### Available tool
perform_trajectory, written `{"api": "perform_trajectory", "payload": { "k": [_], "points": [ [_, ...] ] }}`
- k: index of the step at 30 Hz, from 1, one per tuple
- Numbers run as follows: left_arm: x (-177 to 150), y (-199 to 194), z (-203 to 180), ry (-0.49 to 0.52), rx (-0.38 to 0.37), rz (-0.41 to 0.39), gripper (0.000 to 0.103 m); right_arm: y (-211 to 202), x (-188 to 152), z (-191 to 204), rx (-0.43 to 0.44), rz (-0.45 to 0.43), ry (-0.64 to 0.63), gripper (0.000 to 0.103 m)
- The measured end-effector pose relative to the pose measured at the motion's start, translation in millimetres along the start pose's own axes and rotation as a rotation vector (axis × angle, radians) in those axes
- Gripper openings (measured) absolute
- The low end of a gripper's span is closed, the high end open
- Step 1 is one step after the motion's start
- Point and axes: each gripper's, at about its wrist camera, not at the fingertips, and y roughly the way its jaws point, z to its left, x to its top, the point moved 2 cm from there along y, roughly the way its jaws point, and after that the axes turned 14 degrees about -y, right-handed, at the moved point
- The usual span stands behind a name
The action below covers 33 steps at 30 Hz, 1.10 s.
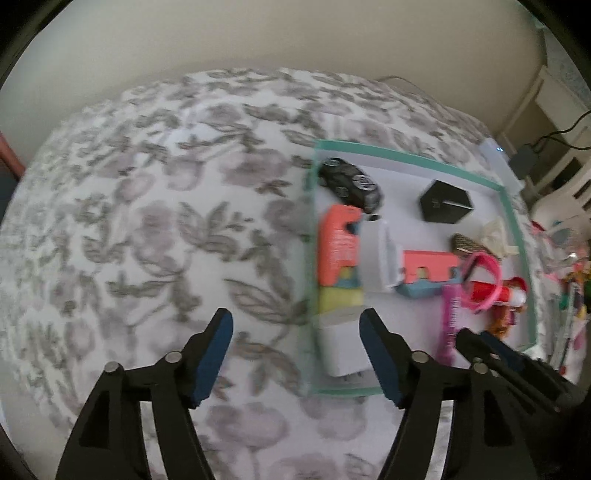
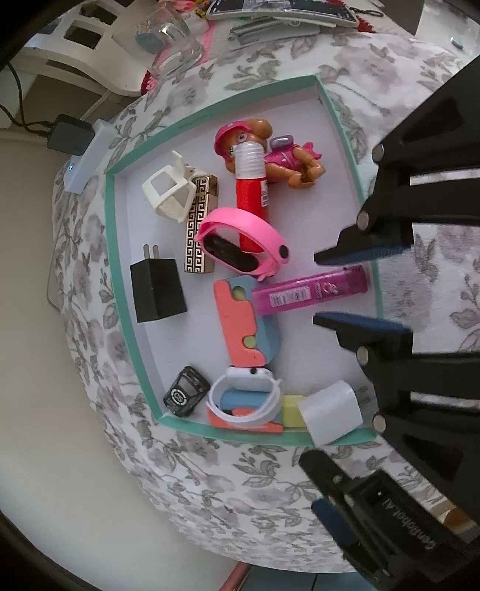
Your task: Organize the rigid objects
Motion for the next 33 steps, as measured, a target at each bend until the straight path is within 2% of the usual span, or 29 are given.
{"api": "perform_trajectory", "payload": {
  "k": [2,3,12,17,23,33],
  "points": [
    [-0.8,-1.4,7.7,-0.005,0.031,-0.017,0.091,-2.7,-2.2,3.3,-0.007,-0.008,-0.009,0.056],
    [-1.4,-2.0,12.1,-0.008,0.044,-0.025,0.092,-4.9,-3.8,5.3,-0.010,-0.014,-0.015,0.057],
    [-9.4,-2.3,34.7,-0.024,0.114,-0.034,0.096,-15.3,-15.5,14.9,-0.032,-0.040,-0.046,0.074],
    [-13.5,-5.6,43.1,-0.031,0.125,-0.038,0.096,-17.2,-20.9,16.6,-0.036,-0.045,-0.054,0.090],
    [-16.8,-7.5,52.9,-0.044,0.124,-0.025,0.096,-19.4,-23.8,18.4,-0.043,-0.051,-0.063,0.100],
    [-15.8,-15.8,61.9,-0.068,0.115,-0.044,0.096,-22.7,-25.0,22.2,-0.062,-0.065,-0.089,0.103]
  ]
}}
